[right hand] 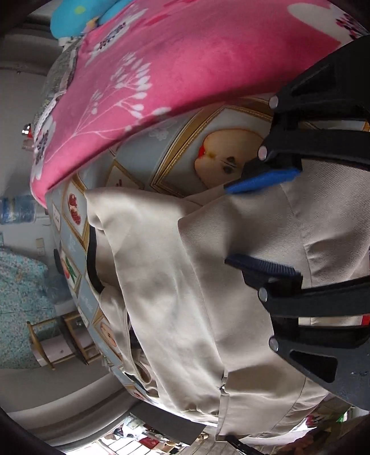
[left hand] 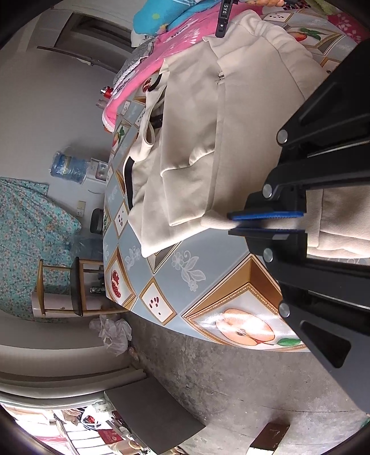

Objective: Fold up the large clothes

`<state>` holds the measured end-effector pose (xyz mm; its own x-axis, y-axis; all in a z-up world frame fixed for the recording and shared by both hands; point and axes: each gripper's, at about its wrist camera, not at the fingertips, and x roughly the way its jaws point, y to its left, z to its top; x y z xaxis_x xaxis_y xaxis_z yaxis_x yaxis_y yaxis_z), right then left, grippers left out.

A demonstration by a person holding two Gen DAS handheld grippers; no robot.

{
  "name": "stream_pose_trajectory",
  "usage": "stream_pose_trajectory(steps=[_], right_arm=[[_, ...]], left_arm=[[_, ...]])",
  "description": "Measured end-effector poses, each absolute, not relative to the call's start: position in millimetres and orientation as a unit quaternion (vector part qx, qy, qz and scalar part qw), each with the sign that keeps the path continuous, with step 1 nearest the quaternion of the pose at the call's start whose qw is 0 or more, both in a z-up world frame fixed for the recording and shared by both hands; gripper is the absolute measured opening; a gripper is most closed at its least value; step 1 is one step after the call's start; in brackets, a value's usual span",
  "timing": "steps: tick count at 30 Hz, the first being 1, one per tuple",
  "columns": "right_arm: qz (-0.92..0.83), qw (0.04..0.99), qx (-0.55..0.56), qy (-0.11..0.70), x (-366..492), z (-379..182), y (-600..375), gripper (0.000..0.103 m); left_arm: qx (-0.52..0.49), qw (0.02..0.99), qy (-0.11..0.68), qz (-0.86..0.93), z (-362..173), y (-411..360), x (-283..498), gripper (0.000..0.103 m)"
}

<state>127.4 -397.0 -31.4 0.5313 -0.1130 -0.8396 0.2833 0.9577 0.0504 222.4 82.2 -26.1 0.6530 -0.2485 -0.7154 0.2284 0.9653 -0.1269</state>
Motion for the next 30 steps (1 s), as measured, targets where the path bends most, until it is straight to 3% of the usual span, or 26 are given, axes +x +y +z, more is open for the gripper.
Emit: stream_pose_trajectory(steps=[1, 2, 7, 16, 22, 25, 27, 30], right_arm=[[-0.120, 0.877, 0.077, 0.459, 125, -28, -393, 0.011], [-0.121, 0.888, 0.074, 0.438, 120, -20, -390, 0.009], [-0.147, 0.932, 0.105, 0.315, 85, 29, -394, 0.008], [-0.163, 0.886, 0.137, 0.411, 141, -42, -423, 0.012], [-0.207, 0.899, 0.101, 0.372, 119, 7, -400, 0.036], [-0.125, 0.924, 0.098, 0.347, 114, 32, -362, 0.051], [-0.017, 0.915, 0.104, 0.389, 131, 25, -326, 0.063], [0.074, 0.885, 0.062, 0.456, 157, 0, -266, 0.063]], left_arm=[[-0.008, 0.910, 0.394, -0.130, -26, 81, 222, 0.005], [-0.004, 0.910, 0.393, -0.130, -26, 81, 221, 0.005], [0.004, 0.919, 0.374, -0.125, -14, 85, 214, 0.005], [-0.003, 0.898, 0.425, -0.116, -39, 82, 245, 0.005], [-0.009, 0.899, 0.420, -0.125, -33, 86, 241, 0.006], [-0.010, 0.900, 0.417, -0.127, -30, 86, 240, 0.006], [-0.012, 0.900, 0.416, -0.128, -30, 86, 240, 0.006], [-0.018, 0.899, 0.417, -0.129, -31, 87, 241, 0.006]])
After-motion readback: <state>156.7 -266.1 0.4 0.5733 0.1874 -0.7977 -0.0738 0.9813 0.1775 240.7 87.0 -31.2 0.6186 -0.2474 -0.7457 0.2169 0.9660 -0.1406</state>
